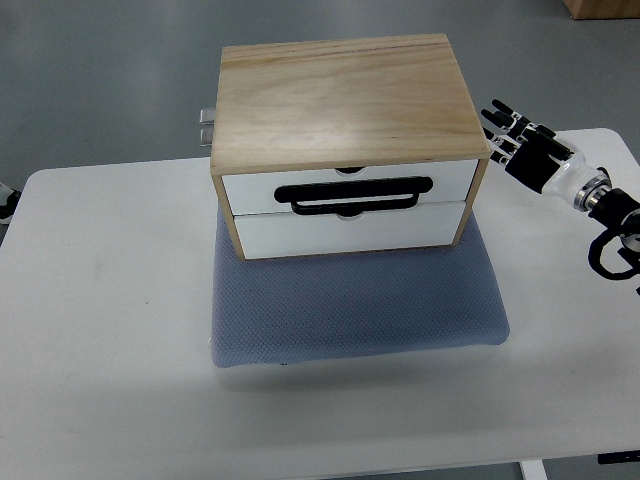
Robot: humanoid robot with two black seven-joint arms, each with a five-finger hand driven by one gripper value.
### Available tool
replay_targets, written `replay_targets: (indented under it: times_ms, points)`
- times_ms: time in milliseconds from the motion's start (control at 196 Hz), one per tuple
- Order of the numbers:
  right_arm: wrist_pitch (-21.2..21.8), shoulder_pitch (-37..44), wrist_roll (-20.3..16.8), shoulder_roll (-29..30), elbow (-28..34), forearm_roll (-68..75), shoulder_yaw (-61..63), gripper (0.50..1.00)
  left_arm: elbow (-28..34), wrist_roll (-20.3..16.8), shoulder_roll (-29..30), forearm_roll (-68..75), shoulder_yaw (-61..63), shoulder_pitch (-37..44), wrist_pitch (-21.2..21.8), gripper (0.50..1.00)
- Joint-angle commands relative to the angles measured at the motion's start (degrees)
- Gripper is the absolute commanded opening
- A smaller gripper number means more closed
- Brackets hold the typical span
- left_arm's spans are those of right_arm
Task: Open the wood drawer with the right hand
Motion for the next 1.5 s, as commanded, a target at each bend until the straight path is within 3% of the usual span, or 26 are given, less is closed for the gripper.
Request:
replay_targets:
  times_ms: [0,573,1079,1494]
  points:
    - [0.1,-0.1,0.0,0.0,0.0,0.0,0.0,0.954,-0.3,0.1,0.0,0.0,0.0,0.0,0.0,1.0]
    - [0.8,-0.6,-0.4,0.0,0.2,-0.3,-0.7,0.954,0.0,0.0,0.0,0.0,0.1,-0.1,0.0,1.0]
    - [0.9,-2.2,-0.3,-5.2,0.2,-1.9,-0.9,0.954,0.0,0.0,0.0,0.0,0.1,0.0,0.0,1.0]
    - [-2.0,-1.6,0.0,-6.6,0.3,-3.3,-0.9,0.954,0.0,0.0,0.0,0.0,0.1,-0.1,0.0,1.0]
